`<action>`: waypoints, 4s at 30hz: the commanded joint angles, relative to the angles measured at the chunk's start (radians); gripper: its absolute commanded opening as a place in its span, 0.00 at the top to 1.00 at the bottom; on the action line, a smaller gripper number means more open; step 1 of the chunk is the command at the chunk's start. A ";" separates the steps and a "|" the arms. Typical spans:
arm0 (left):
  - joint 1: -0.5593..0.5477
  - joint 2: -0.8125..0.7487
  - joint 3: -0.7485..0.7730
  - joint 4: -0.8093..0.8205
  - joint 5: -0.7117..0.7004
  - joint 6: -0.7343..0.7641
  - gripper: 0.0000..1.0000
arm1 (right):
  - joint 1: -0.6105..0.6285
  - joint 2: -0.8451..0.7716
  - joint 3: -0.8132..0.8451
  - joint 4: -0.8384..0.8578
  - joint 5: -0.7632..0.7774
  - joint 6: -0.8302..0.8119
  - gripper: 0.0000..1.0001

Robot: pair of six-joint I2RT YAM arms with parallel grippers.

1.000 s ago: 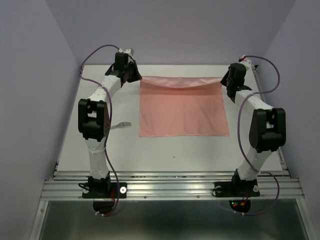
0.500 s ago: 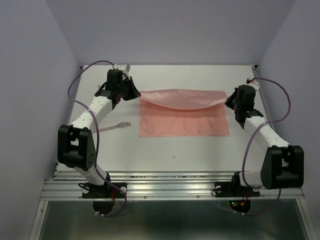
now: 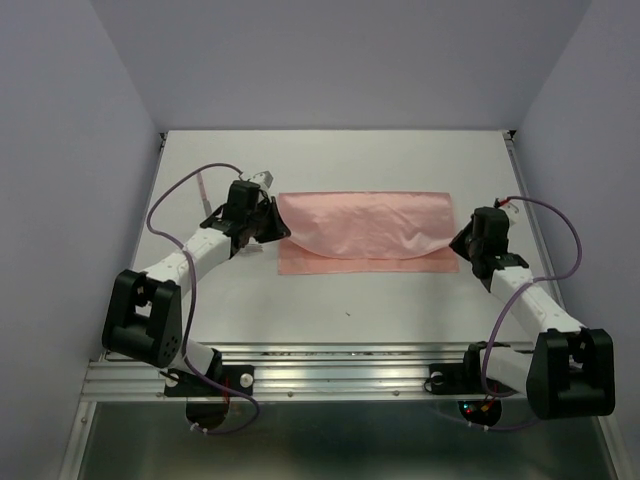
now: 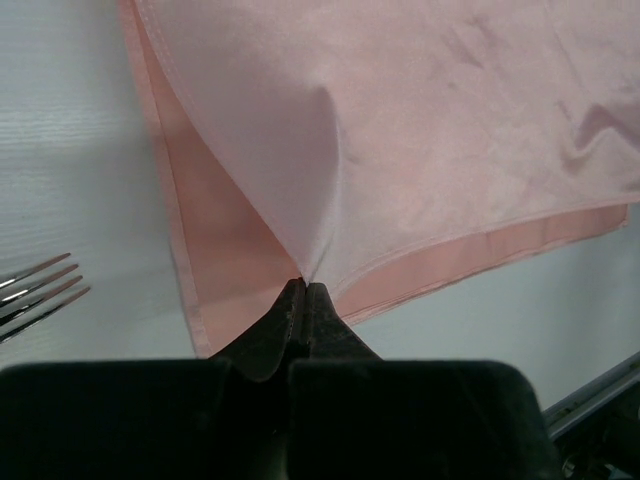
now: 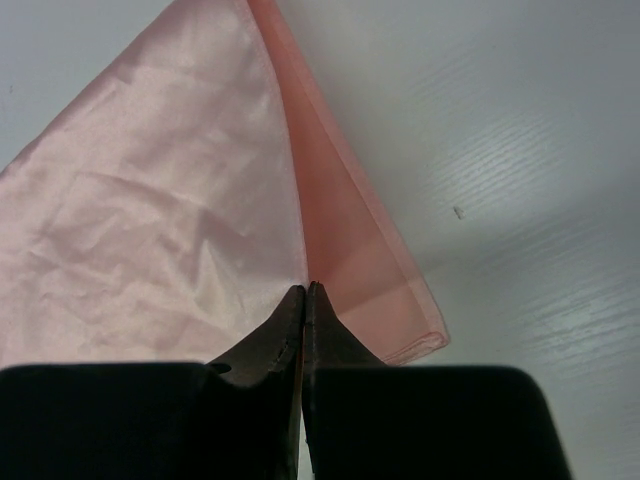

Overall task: Fold the napkin into a case and place the utensils inside
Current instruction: Fold and flatten the napkin at the center of the board.

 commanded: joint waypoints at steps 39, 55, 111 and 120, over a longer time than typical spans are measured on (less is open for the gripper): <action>-0.018 -0.157 -0.122 0.064 -0.052 -0.112 1.00 | -0.005 -0.088 0.061 -0.255 0.136 0.015 0.99; -0.018 -0.090 -0.225 0.127 -0.062 -0.173 1.00 | -0.005 -0.095 -0.053 -0.317 0.061 0.156 0.99; -0.035 -0.150 -0.137 -0.094 -0.052 -0.113 1.00 | -0.005 -0.217 0.053 -0.496 0.178 0.196 0.99; -0.036 -0.113 -0.197 -0.051 -0.023 -0.132 1.00 | -0.005 -0.194 0.010 -0.519 0.138 0.231 0.99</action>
